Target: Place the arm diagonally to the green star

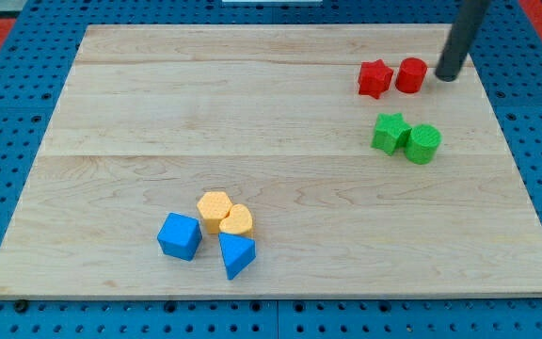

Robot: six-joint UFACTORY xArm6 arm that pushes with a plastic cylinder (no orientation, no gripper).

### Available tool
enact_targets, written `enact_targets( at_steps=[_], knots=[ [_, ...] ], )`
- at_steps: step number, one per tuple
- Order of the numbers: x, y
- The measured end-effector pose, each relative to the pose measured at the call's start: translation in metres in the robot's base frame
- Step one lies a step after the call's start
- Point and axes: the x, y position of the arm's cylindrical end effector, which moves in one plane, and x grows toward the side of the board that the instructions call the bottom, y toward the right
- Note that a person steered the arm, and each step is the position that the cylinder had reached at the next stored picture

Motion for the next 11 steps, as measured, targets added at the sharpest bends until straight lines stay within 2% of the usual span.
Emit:
enact_targets(
  at_steps=[1,2,3,6,8,9,10,11],
  knots=[
    [-0.035,-0.023],
    [-0.034,-0.057],
    [-0.045,-0.064],
    [-0.097,-0.119],
    [-0.102,-0.020],
    [-0.062,0.012],
    [0.012,0.012],
    [0.046,-0.023]
  ],
)
